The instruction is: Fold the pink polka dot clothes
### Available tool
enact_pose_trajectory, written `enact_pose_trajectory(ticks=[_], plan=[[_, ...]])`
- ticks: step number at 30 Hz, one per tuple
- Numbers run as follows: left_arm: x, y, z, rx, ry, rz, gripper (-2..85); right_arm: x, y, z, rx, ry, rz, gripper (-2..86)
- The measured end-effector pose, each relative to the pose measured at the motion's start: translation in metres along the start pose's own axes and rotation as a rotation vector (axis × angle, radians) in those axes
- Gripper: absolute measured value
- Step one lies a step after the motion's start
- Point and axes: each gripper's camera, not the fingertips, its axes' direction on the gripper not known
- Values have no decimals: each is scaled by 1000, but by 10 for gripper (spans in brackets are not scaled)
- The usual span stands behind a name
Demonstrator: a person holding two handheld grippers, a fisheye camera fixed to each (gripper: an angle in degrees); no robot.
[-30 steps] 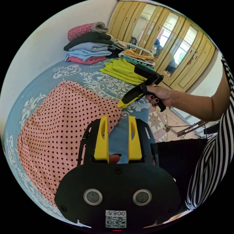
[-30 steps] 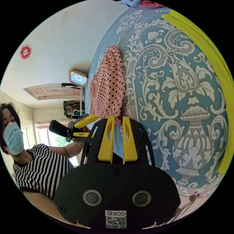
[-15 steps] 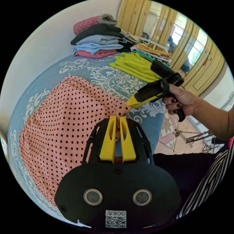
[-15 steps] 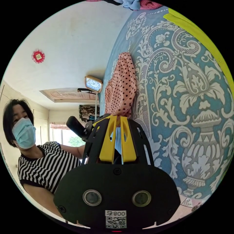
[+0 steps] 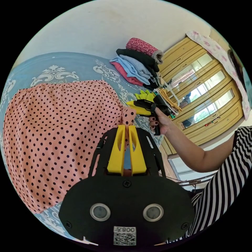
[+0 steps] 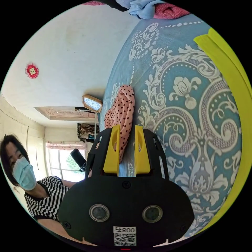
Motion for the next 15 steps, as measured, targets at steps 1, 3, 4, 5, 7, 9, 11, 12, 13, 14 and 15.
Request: enact_pose_trajectory(ticks=[1,3,4,5,7,9,11,12,13,14,15], plan=[[1,3,0,-11,2,14,22,1,-9,6,-1,12,0,88],[4,7,-1,-26,9,36,22,2,-21,14,-1,52,3,85],[5,10,-2,-36,14,50,22,3,-28,20,-1,64,-5,79],[7,12,-2,-46,14,62,22,3,-35,26,-4,83,-12,74],[9,16,-4,-57,13,81,22,4,-45,36,-21,93,-22,66],[12,19,-6,-66,16,101,21,6,-53,46,-31,100,-29,60],[14,23,-10,-82,11,124,21,10,-62,58,-49,103,-43,47],[14,23,-12,-84,13,128,21,11,-64,61,-54,105,-45,43],[14,25,-15,-88,18,132,21,14,-68,66,-62,104,-47,36],[14,27,-19,-89,20,133,21,18,-71,71,-68,101,-45,30],[14,28,-21,-89,21,134,22,19,-73,73,-71,99,-45,27]])
